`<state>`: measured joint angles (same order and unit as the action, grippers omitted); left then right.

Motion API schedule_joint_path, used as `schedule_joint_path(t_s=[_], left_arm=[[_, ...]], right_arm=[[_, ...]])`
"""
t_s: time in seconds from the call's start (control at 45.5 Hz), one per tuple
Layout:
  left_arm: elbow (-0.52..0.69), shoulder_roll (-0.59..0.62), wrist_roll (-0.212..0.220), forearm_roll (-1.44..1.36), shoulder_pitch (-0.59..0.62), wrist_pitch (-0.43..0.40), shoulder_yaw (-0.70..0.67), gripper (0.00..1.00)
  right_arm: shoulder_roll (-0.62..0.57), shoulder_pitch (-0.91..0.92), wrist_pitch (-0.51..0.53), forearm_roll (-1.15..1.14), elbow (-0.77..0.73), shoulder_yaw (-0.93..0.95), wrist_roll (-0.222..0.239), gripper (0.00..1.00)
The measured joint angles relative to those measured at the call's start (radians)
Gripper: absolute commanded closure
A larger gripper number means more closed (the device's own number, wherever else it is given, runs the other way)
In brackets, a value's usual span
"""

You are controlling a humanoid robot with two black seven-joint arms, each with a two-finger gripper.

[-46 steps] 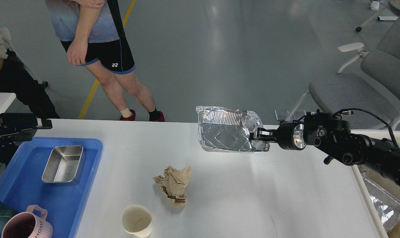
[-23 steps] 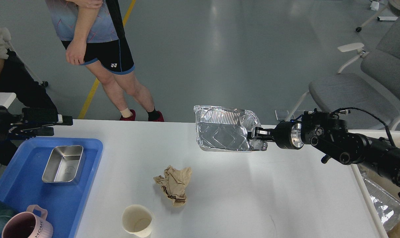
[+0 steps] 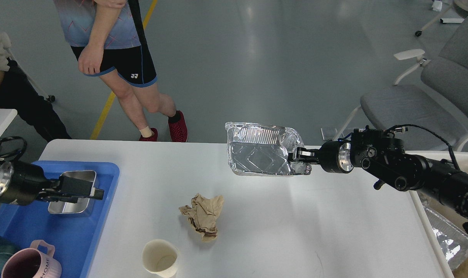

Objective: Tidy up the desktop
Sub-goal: 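Lower the left gripper toward the white paper cup, then grasp the white paper cup rim with the left gripper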

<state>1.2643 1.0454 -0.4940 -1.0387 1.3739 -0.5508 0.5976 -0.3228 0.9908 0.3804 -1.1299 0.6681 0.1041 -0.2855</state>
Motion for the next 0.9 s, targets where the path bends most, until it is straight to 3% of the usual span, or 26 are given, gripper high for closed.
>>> schedule_joint_path(t_s=[0.417, 0.901], left_arm=[[-0.006, -0.260, 0.008, -0.031, -0.091, 0.065, -0.006, 0.04], [-0.047, -0.357, 0.021, -0.035, -0.120, 0.094, 0.036, 0.04]], right_arm=[[0.028, 0.003, 0.000, 0.001, -0.019, 0.000, -0.001, 1.00], [0.038, 0.006, 0.000, 0.001, -0.039, 0.002, -0.003, 1.00]])
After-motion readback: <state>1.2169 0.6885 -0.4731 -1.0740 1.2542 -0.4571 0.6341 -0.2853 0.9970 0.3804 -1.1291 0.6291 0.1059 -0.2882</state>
